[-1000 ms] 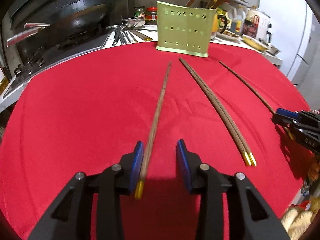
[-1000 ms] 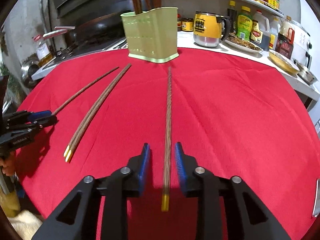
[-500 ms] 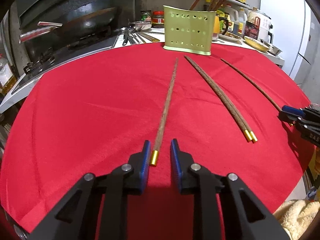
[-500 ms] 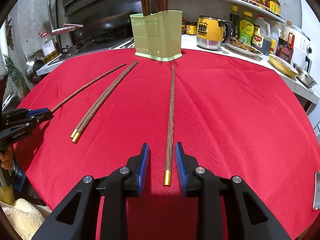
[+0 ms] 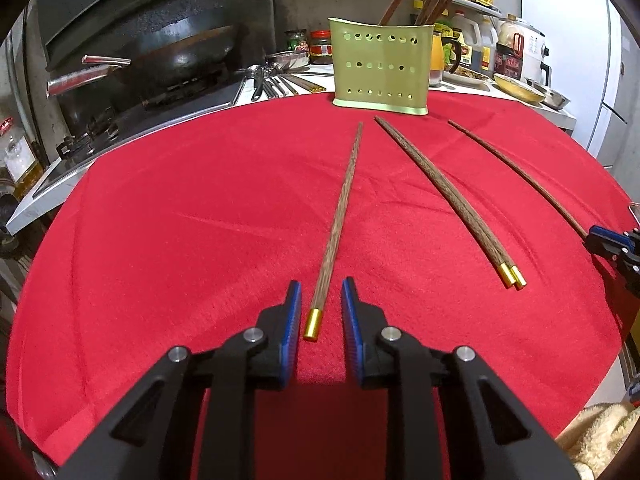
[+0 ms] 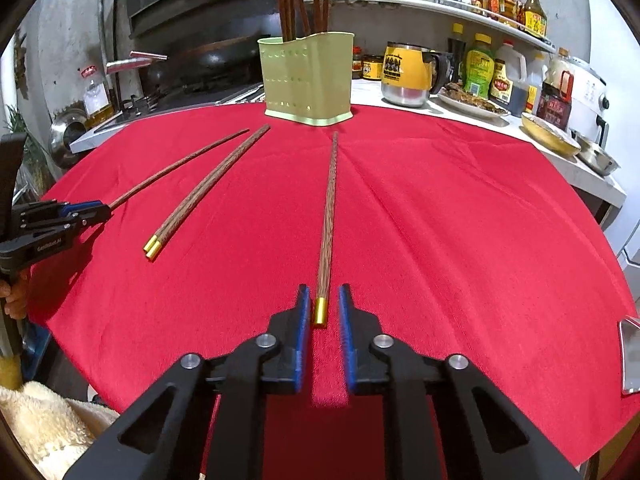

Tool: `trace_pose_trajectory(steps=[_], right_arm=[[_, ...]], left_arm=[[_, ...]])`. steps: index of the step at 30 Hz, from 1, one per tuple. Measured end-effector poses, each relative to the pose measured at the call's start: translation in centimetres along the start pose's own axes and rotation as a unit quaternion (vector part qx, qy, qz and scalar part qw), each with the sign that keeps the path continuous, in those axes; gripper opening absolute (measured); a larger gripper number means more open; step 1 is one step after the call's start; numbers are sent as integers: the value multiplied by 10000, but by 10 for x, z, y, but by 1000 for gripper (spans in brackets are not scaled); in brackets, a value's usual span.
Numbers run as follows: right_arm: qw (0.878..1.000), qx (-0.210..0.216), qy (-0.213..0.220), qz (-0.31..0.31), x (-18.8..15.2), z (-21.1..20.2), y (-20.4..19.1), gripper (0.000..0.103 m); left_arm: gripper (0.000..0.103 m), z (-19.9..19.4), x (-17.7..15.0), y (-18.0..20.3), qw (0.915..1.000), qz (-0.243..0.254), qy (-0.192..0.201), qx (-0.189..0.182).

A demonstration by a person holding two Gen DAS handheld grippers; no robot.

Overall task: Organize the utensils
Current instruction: 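Lift both chopsticks upright and carry them above the green holder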

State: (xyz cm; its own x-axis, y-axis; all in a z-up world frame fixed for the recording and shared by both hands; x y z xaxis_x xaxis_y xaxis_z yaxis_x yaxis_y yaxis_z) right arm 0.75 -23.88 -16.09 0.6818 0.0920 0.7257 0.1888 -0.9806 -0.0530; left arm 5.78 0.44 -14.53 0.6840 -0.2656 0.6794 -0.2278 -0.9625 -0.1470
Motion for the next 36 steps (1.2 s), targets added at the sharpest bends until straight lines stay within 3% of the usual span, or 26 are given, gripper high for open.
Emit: trace_pose_trajectory(steps=[1,3,5,8,16,27,36], right_arm=[[10000,-3,19,-32,0,0,-2,10],[9998,-115,34,-137,-1,0,-6,8],[9995,-234,19,-224,0,0,-9,7],[10000,-29,7,68,3,-2,-2,7],[9980,154,557,266,45,-35,1,7],[9871,248,1579,80,115,-106,-12,7],[9782,217,2056,-188,156,-140,-19,7]], left_arm=[[20,0,0,0,10000,27,12,11],[9,-1,0,3,9999,111,47,45],[7,-3,-1,4,9998,179,64,74],[7,-9,3,-3,9999,5,120,-87],[7,-63,48,-29,9934,-464,1025,-227],[7,-133,99,-53,9728,-847,2100,-484],[7,-140,104,-51,9711,-806,2190,-507]])
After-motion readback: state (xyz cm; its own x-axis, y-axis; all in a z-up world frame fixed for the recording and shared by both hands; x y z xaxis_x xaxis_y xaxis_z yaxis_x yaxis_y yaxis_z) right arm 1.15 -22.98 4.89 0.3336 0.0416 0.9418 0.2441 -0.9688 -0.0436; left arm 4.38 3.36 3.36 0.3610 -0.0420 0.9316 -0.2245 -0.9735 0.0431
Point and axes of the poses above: each gripper's, at about its wrist camera, not at the fingertips, and z roughly the way its jaws point, y to its right, x to its top, the point moved 5 cm from there along z, roughly the way its jaws point, and after that the axes turned 5 degrees about x, right-handed, at the moved point
